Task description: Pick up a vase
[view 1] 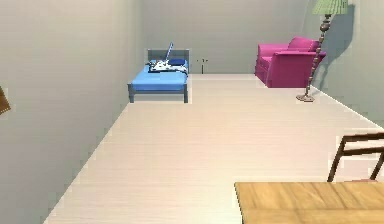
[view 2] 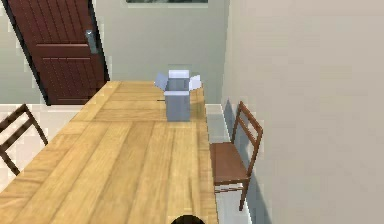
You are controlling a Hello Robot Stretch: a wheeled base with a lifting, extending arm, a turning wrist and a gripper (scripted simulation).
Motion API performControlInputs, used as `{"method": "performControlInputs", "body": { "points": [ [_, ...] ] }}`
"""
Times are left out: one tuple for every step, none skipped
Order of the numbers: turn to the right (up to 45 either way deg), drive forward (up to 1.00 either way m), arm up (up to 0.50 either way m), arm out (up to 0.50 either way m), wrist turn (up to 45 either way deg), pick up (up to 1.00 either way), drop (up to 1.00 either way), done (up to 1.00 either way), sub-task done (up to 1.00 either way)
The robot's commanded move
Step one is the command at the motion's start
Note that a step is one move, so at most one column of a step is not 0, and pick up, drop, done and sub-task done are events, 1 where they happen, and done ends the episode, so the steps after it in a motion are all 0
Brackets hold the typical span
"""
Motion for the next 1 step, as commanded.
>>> {"method": "performControlInputs", "body": {
  "points": [
    [0.0,0.0,0.5,0.0,0.0,0.0,0.0,0.0,0.0]
  ]
}}
